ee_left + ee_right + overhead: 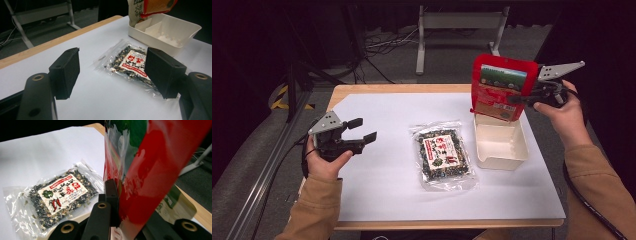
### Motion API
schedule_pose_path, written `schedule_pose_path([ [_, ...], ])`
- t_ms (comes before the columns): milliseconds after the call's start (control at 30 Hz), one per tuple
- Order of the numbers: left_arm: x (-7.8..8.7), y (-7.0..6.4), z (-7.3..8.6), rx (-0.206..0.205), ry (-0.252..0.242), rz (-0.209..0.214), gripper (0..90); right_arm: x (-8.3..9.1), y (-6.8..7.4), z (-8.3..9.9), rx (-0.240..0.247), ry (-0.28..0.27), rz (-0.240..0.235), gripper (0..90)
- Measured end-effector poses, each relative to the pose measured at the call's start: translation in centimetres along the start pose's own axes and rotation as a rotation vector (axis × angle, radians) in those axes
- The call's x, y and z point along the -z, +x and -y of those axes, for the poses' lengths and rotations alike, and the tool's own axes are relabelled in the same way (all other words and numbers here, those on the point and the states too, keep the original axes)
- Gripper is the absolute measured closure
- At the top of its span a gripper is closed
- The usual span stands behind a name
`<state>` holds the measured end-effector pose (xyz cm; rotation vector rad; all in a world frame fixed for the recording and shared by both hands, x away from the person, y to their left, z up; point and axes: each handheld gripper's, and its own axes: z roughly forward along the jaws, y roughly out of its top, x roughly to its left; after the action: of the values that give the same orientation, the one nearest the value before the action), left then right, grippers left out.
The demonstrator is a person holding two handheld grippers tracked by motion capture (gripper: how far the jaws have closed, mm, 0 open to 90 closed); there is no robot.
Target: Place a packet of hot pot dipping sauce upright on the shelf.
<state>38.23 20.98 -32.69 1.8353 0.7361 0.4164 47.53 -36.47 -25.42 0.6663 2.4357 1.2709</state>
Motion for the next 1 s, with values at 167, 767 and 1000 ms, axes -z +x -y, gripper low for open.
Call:
schedule_pose_path([
  [167, -0.1, 0.1, 0.0, 0.004, 0.000, 0.002, 28.8, -0.3, -0.6, 0.7, -0.019, 0.025, 0.012, 87.7],
  [767, -0.2, 0.2, 0.2, 0.008, 0.014, 0.003, 27.6, -2.1, -2.0, 2.7, -0.035, 0.084, 0.034, 87.7],
  [1000, -0.5, 0.2, 0.2, 0.015, 0.022, 0.018, 27.9, -2.9, -2.3, 3.3, -0.031, 0.096, 0.048, 87.7],
])
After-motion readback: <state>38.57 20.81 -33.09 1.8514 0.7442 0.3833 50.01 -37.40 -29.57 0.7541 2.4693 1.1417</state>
